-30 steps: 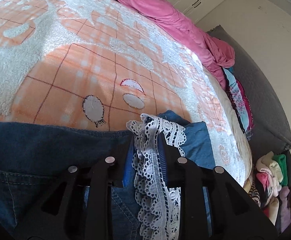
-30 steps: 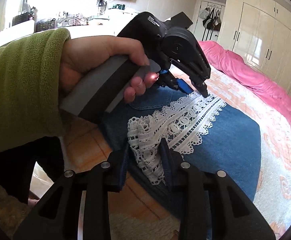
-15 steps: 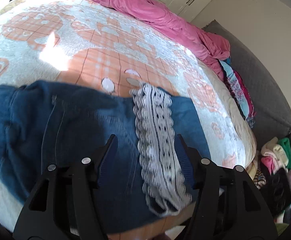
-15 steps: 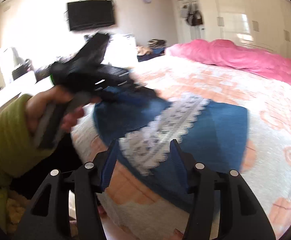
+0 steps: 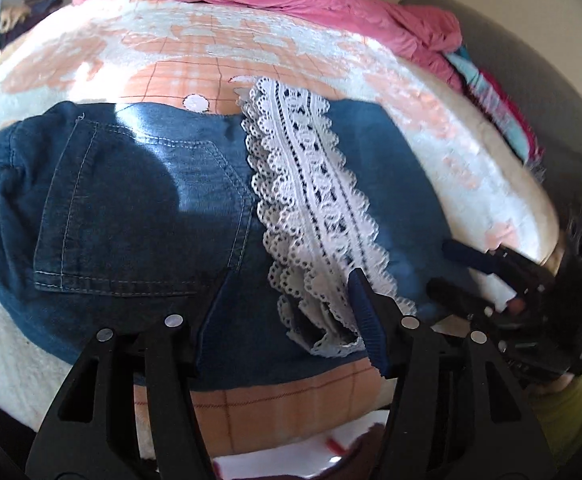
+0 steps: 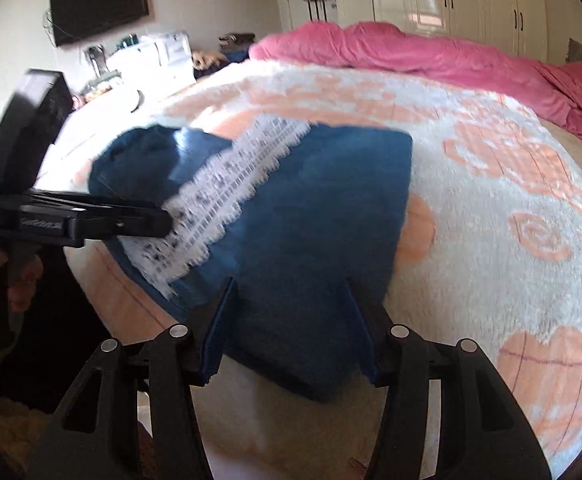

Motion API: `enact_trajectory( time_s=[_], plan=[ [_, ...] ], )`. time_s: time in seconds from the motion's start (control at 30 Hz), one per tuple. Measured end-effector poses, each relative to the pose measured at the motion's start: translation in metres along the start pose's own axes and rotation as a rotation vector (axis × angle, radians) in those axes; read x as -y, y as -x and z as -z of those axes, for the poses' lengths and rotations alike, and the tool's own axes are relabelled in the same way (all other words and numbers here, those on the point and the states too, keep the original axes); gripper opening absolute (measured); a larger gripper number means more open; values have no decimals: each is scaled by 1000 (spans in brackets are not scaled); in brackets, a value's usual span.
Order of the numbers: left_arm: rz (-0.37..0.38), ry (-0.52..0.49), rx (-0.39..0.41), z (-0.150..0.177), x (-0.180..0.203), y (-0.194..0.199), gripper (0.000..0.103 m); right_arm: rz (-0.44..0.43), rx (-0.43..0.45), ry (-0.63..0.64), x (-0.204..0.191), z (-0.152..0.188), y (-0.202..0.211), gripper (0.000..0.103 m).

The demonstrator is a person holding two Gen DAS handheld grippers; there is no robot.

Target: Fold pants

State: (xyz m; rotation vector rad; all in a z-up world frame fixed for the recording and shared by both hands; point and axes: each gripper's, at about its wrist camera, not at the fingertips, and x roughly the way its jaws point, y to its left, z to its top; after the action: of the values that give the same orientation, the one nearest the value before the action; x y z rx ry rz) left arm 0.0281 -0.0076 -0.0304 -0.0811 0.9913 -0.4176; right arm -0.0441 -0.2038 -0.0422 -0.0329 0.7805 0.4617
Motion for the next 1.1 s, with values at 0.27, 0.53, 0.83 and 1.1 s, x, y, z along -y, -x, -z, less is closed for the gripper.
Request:
enact_trajectory(
  time_s=[0.27,0.53,0.83,1.1],
  plan=[
    [-9,-6,2,14,-2,3,50,1,-9,-64,9,10,0,52],
    [27,21,17,14,-4,7,52,-1,33,-59,8,9,4,54],
    [54,44,44,11,-7,23,64,7,129,-79,12,4,18,73],
    [51,44,62,8,-8,31,76,61,157,-66,9,2,21,85]
  ],
)
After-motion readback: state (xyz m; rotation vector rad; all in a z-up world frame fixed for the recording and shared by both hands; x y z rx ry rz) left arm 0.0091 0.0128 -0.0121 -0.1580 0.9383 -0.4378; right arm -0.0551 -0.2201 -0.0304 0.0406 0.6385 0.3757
